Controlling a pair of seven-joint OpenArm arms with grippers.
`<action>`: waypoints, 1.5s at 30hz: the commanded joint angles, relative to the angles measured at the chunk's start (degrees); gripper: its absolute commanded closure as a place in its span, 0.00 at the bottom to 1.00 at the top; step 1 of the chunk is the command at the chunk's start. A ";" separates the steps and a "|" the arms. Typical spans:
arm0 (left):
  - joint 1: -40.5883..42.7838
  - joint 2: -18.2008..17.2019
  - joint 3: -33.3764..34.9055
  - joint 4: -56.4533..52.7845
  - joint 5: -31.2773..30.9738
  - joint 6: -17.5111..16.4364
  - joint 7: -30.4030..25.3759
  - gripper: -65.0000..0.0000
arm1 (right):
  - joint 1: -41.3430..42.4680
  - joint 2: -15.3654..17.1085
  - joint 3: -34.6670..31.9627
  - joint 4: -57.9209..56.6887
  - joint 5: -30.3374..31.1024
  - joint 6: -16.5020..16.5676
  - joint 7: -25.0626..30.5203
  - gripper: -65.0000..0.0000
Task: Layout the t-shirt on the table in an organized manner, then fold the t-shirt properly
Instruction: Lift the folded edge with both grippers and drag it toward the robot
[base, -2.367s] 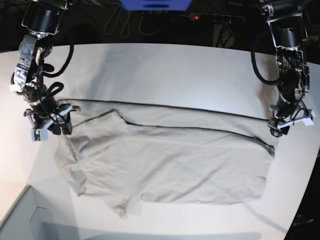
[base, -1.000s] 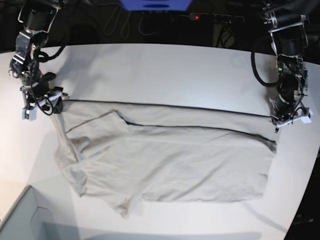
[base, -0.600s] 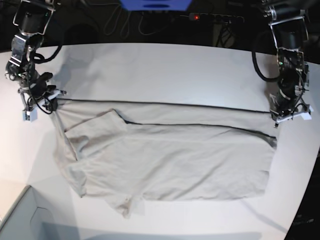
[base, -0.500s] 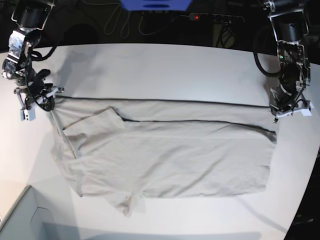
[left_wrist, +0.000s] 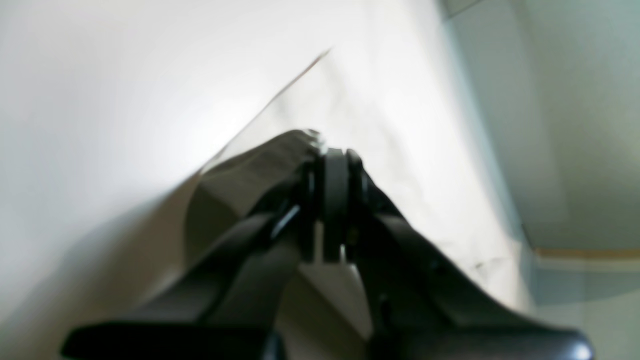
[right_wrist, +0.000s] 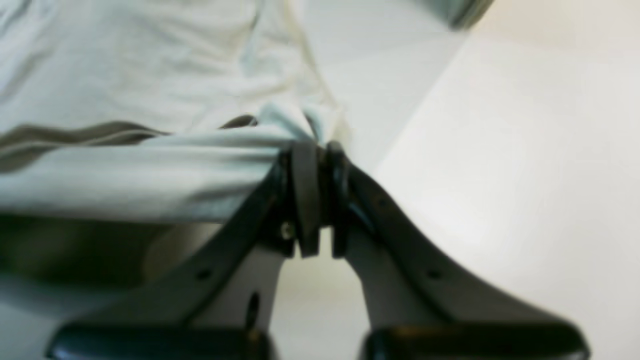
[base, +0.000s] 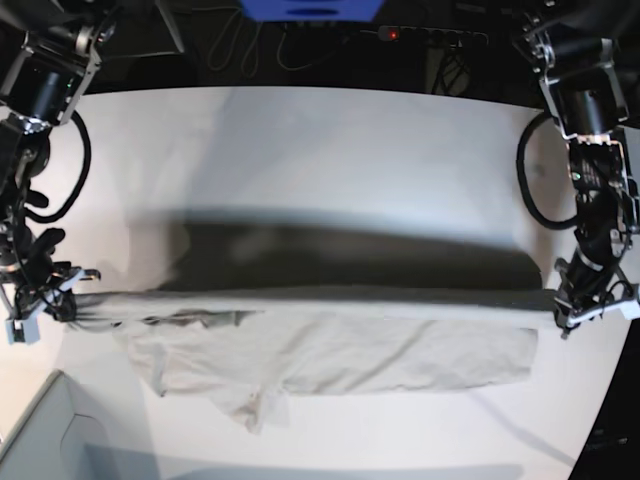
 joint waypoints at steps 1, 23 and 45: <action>-2.29 -1.11 -0.22 1.17 -0.35 -0.58 -1.38 1.00 | 1.48 0.99 0.33 1.13 0.58 0.53 1.07 1.00; 14.50 -0.67 -1.18 2.31 -0.44 -1.11 -1.82 1.00 | -16.36 -2.26 4.29 1.31 0.85 0.70 1.86 1.00; 38.85 8.65 -10.85 20.77 -0.44 -1.20 -1.64 1.00 | -39.05 -4.90 4.38 2.80 0.93 0.70 24.01 1.00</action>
